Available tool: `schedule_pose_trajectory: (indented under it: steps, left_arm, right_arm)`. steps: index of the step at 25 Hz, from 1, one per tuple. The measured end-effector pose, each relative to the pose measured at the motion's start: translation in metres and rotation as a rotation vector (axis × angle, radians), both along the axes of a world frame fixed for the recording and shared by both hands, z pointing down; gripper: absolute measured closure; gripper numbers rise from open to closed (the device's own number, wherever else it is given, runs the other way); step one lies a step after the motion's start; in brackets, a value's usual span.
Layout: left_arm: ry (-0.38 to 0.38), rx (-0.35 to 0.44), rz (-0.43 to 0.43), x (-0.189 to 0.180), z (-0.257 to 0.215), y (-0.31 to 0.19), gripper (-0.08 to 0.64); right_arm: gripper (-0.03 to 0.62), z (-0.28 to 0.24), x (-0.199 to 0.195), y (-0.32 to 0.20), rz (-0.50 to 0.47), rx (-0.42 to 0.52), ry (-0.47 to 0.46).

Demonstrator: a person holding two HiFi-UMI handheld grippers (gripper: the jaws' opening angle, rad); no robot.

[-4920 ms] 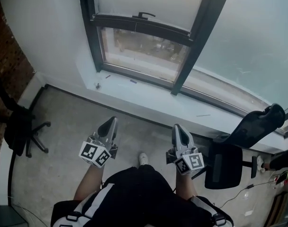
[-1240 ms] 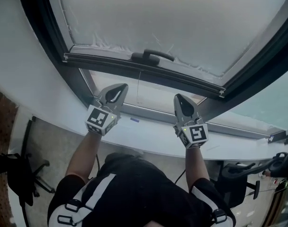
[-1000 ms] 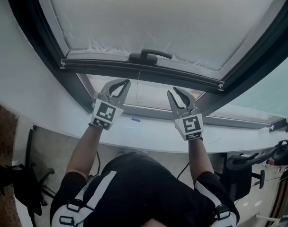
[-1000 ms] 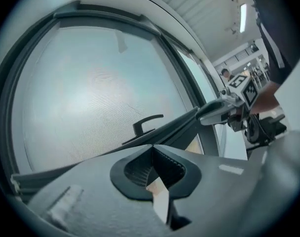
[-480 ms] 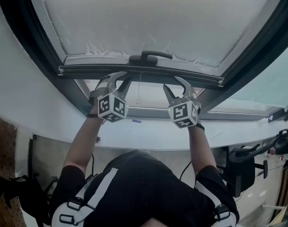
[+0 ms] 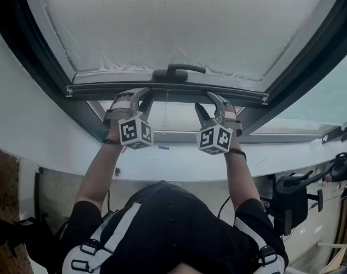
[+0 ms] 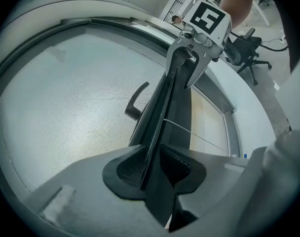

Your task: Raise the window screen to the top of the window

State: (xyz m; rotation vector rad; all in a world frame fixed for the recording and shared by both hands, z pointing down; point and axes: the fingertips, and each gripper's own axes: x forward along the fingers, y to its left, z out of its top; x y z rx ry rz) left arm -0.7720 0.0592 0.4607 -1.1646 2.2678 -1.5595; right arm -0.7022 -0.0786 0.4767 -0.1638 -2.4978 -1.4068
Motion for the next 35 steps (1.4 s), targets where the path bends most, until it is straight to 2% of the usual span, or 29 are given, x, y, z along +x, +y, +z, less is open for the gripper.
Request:
schedule_pose_trajectory:
  steps: [6,9,11,16,20,21,24,26,30,33,35]
  left_arm:
    - [-0.052,-0.047,-0.023,0.003,0.002,-0.002,0.482]
    - [-0.087,-0.110,-0.046,0.004,0.004,-0.003,0.489]
    - [-0.077,-0.142,-0.061,0.003,0.004,-0.003,0.492]
    - [-0.044,-0.150,-0.079,0.002,0.006,-0.004,0.496]
    - [-0.054,-0.112,-0.120,0.003,0.010,-0.004,0.515]
    - [-0.061,-0.114,-0.127,0.004,0.012,-0.004,0.470]
    - [-0.009,-0.116,-0.128,0.004,0.014,-0.004,0.456]
    - [0.033,-0.146,-0.113,0.005,0.013,-0.003,0.457]
    - [0.017,-0.246,-0.080,0.007,0.014,-0.002,0.453]
    - [0.022,-0.254,-0.074,0.006,0.013,-0.002,0.454]
    - [-0.010,-0.273,-0.076,0.005,0.014,-0.002,0.454]
  right_arm:
    - [0.370,0.009,-0.006,0.006,-0.010,0.068,0.006]
    - [0.370,0.016,-0.007,0.004,0.007,0.211,0.054]
    - [0.370,0.019,-0.007,0.002,0.018,0.300,0.094]
    - [0.370,0.018,-0.009,0.003,0.038,0.283,0.121]
    - [0.377,0.023,-0.009,0.003,0.066,0.336,0.174]
    - [0.377,0.024,-0.009,0.002,0.067,0.338,0.177]
    - [0.377,0.022,-0.010,0.003,0.059,0.284,0.160]
    - [0.389,0.018,-0.009,0.003,0.049,0.239,0.152]
    - [0.360,0.018,-0.006,0.004,0.035,0.235,0.181]
    - [0.379,0.016,-0.007,0.003,0.042,0.248,0.161]
    - [0.385,0.014,-0.008,0.003,0.047,0.245,0.149]
